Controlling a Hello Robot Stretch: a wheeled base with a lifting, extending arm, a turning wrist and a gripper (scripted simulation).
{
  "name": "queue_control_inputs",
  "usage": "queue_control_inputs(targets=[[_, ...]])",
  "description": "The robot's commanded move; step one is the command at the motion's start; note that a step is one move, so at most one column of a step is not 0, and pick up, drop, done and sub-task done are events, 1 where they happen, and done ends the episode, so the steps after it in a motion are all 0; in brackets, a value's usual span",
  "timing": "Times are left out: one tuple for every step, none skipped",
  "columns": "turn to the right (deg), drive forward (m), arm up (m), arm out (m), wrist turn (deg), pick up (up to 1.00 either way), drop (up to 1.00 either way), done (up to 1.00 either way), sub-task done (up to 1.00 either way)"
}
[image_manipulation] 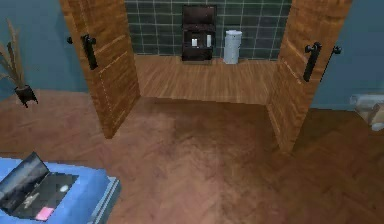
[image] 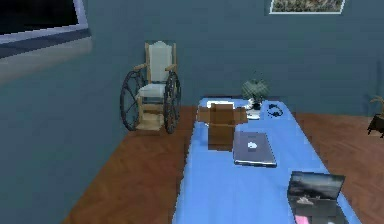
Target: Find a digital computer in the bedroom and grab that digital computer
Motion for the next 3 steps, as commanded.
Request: queue_control_inputs(targets=[[12.0, 0.0, 0.0, 0.0, 0.0, 0.0, 0.0, 0.0, 0.0], [3.0, 0.0, 0.0, 0.0, 0.0, 0.0, 0.0, 0.0, 0.0], [0.0, 0.4, 0.0, 0.0, 0.0, 0.0, 0.0, 0.0, 0.0]])
